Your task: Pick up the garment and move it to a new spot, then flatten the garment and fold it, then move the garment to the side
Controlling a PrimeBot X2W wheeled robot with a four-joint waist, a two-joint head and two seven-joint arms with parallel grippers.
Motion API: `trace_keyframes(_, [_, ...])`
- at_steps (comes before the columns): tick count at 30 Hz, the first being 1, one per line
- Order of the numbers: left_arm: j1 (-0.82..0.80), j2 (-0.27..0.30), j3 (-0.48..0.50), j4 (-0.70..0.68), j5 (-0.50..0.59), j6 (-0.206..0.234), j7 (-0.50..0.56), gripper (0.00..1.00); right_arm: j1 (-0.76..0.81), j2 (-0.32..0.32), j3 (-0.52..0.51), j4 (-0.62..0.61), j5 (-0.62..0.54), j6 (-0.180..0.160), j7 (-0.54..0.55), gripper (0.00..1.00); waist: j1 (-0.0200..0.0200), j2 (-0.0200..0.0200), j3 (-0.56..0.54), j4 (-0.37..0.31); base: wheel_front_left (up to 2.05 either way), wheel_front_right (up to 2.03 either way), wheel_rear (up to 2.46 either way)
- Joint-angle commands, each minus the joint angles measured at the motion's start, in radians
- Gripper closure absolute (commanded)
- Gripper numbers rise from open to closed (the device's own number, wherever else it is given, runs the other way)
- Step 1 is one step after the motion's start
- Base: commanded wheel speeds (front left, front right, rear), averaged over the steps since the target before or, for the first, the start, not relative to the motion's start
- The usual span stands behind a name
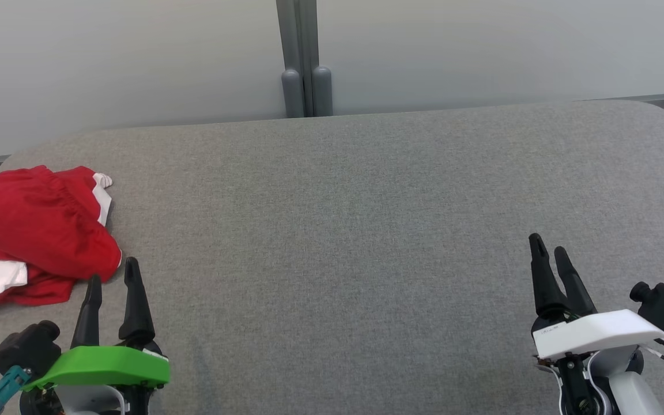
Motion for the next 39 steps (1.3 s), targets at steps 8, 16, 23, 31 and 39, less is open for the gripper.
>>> trace_keyframes(8, [0.003, 0.02, -0.013, -0.001, 0.11, 0.006, -0.028, 0.0, 0.002, -0.006, 0.005, -0.02, -0.128, 0.0, -0.03, 0.0, 0.0, 0.0, 0.001, 0.005, 0.0, 0.0, 0.0])
trace_keyframes(16, [0.006, 0.029, -0.022, 0.009, 0.19, 0.003, -0.049, 0.0, 0.009, -0.007, 0.012, -0.022, -0.228, 0.0, -0.051, 0.0, 0.0, 0.0, 0.0, 0.009, 0.0, 0.0, 0.0])
trace_keyframes(23, [0.005, 0.044, -0.024, 0.023, 0.259, -0.001, -0.066, 0.0, 0.018, -0.008, 0.014, -0.021, -0.302, 0.0, -0.067, 0.0, 0.0, 0.0, -0.002, 0.013, 0.0, 0.0, 0.0])
trace_keyframes(31, [0.016, 0.046, -0.025, 0.052, 0.322, -0.003, -0.084, 0.0, 0.025, -0.008, 0.015, -0.027, -0.393, 0.0, -0.085, 0.0, 0.0, 0.0, -0.005, 0.017, 0.0, 0.0, 0.0])
trace_keyframes(39, [0.011, 0.05, -0.03, 0.074, 0.388, -0.006, -0.1, 0.0, 0.035, -0.009, 0.016, -0.031, -0.478, 0.0, -0.102, 0.0, 0.0, 0.0, -0.009, 0.023, 0.0, 0.0, 0.0])
